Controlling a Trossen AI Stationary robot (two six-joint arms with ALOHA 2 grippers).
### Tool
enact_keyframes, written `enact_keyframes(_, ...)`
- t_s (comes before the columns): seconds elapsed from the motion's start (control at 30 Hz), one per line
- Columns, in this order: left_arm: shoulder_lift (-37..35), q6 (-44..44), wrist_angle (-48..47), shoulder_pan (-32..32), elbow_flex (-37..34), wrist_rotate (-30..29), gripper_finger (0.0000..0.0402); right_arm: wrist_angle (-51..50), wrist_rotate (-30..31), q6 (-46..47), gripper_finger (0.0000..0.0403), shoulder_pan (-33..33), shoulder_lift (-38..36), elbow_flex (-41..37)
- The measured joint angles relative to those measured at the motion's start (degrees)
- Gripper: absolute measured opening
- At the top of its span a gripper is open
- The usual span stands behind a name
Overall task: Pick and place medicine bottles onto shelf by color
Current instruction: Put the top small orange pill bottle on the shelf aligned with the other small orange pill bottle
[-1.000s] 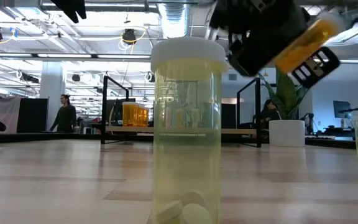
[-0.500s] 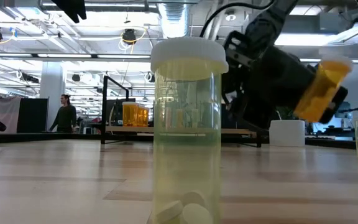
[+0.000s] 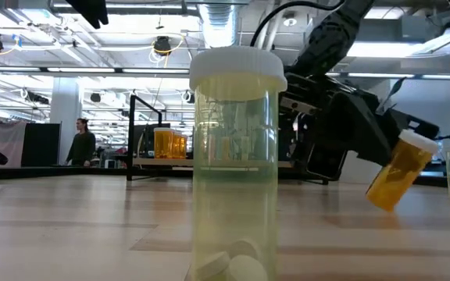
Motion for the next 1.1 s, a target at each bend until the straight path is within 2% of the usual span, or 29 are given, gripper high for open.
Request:
enact_keyframes(0.1,0.00,3.76,-0.01,-0.01,0.00,-0.04,0.0178,-0.11,2.35,2.10,0.0102,1.06,-0.02,0.02)
enact_keyframes(0.33,0.00,10.49,0.00,0.00,0.00,-0.15,0.0178,-0.32,2.07,7.33,0.0102,3.23,0.00,0.00)
enact_keyframes(0.53,0.00,13.94,-0.02,0.00,0.00,-0.15,0.0178,-0.31,3.08,7.06,0.0102,3.82,0.00,0.00)
enact_keyframes(0.67,0.00,14.46,-0.04,0.00,0.00,-0.13,0.0178,-0.34,-4.81,6.10,0.0102,4.16,-0.36,0.00)
enact_keyframes(0.73,0.00,14.21,-0.04,0.00,0.00,-0.13,0.0178,0.08,-6.09,6.05,0.0102,4.22,-0.61,0.05)
enact_keyframes(0.97,0.00,13.76,-0.05,-0.01,0.00,-0.10,0.0178,0.28,-0.02,0.45,0.0102,4.07,-0.55,0.00)
enact_keyframes(1.1,0.00,12.53,-0.06,-0.01,0.00,0.04,0.0178,0.25,7.97,-1.98,0.0102,4.18,-0.55,0.00)
